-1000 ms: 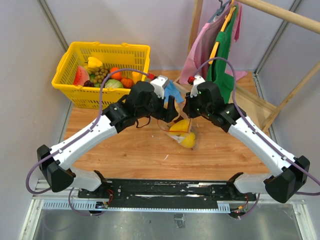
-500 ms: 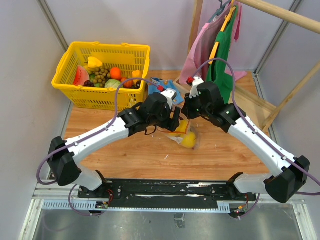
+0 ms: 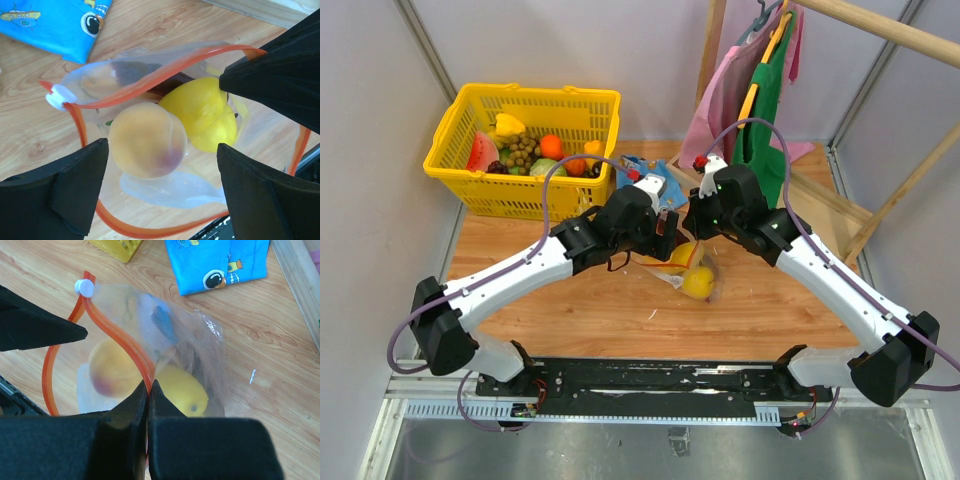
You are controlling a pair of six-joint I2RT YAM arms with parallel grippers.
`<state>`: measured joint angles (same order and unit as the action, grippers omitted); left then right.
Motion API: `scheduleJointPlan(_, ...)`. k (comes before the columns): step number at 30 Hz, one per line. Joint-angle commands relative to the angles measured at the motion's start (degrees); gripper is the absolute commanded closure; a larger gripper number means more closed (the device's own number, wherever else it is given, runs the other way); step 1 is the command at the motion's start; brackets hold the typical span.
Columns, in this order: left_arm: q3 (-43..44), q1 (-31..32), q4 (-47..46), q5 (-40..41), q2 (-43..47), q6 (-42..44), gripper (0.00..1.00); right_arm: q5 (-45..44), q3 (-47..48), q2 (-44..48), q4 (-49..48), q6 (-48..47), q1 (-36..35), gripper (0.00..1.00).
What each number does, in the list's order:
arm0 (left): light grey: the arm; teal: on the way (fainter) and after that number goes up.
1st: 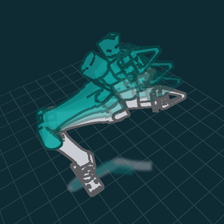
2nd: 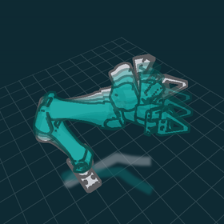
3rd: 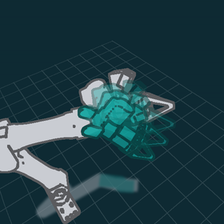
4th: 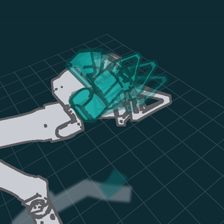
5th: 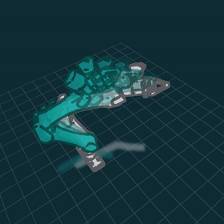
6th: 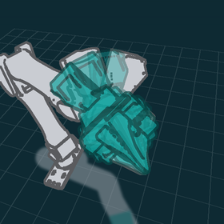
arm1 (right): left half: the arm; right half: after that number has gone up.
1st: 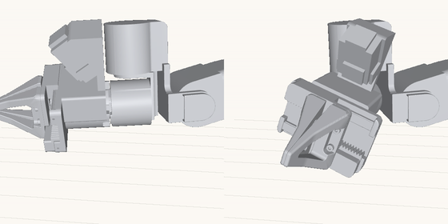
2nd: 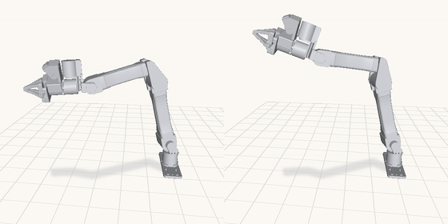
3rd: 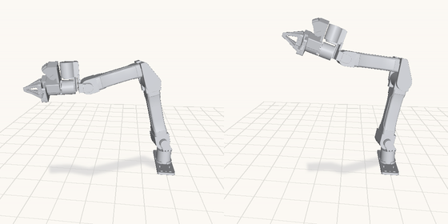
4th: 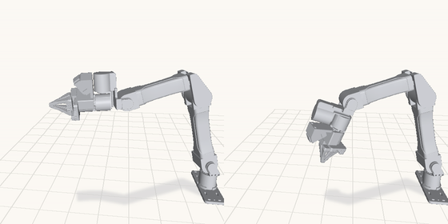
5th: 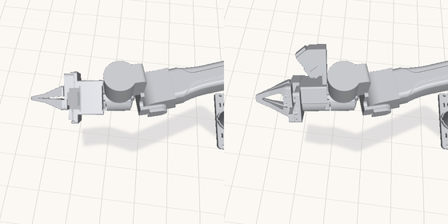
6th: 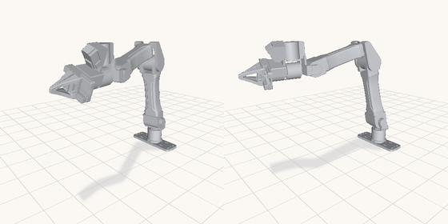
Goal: Place the food in the zip-top bag and seal the zipper
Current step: Place the fake fruit in the zipper food storage bag.
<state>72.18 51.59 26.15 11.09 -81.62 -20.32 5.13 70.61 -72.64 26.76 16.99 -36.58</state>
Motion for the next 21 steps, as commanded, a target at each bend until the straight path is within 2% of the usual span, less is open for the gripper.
scheduleJointPlan(1, 1.35, 0.53, 0.84, 1.85, 3.35, -1.54, 0.06, 1.13, -0.53, 1.72, -2.48, 1.08, 1.07, 1.0)
scheduleJointPlan(6, 2.06, 0.53, 3.06, 2.85, 3.44, -3.4, 0.04, 1.63, -0.64, 1.62, -2.61, 1.41, 1.07, 0.99)
scheduleJointPlan(12, 4.45, 0.53, 13.35, 9.07, 5.51, -10.1, 0.07, 1.47, -1.14, 2.06, -2.68, 1.49, 1.07, 0.99)
scheduleJointPlan(17, 2.4, 0.53, 18.43, 9.87, 6.07, -16.01, 0.13, 1.89, -1.41, 2.06, -2.83, 1.59, 1.07, 0.99)
scheduleJointPlan(21, -0.73, 0.53, 16.55, 8.55, 6.37, -17.21, 0.23, 2.49, -1.86, 1.94, -3.23, 1.72, 1.07, 0.99)
